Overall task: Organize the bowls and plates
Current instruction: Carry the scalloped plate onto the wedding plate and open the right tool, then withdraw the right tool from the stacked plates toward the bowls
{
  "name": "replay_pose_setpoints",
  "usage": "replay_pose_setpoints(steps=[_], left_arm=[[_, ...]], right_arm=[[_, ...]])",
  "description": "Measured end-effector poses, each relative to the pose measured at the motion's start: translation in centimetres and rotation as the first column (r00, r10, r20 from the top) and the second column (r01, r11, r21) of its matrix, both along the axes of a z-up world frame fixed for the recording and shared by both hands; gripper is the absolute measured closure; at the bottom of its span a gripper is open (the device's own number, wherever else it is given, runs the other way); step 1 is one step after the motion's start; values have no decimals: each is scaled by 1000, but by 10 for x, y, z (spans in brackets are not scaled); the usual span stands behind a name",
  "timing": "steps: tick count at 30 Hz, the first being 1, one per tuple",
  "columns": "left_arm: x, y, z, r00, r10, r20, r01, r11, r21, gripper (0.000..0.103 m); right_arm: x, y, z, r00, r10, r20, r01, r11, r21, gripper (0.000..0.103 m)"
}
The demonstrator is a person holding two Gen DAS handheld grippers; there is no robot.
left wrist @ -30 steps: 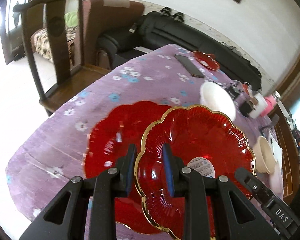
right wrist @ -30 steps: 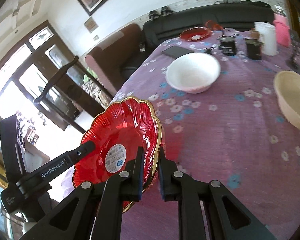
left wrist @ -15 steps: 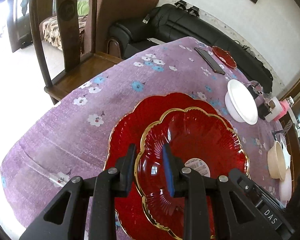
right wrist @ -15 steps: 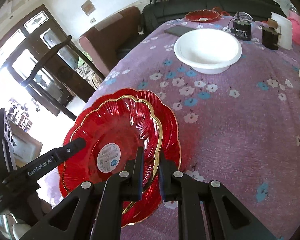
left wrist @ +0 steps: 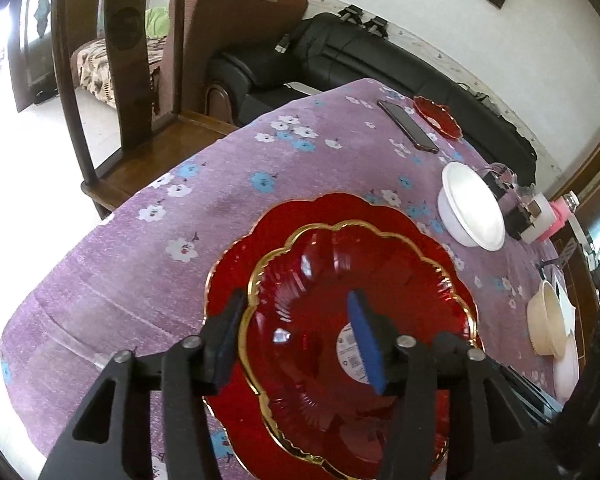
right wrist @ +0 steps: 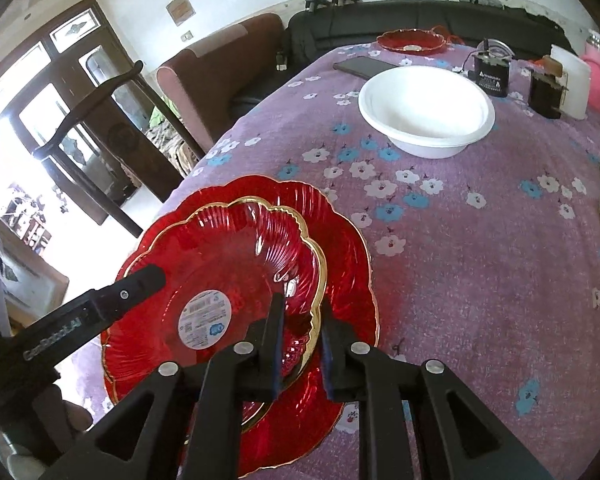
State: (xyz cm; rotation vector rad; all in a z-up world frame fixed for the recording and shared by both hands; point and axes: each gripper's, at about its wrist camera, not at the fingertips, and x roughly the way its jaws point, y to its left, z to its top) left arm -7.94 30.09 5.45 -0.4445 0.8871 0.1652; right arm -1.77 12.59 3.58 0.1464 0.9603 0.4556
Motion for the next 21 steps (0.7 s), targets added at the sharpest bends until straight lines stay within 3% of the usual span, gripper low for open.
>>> replay_pose_setpoints(steps=[6,12,21], left_arm=[[2,-3,3,1000,-11,-9,11,1000,13,47],[5,-8,8,1000,5,-18,-3,994,109,44],[-12,3,31,995,30,99,-39,995,94,42]], right_arm=[[2,5,1,999,-1,42,4,998,-67,84],[3,6,1,998,-8,69,14,996,-91,79],[-1,-2,9,996,-16,91,18,1000,-19,67]])
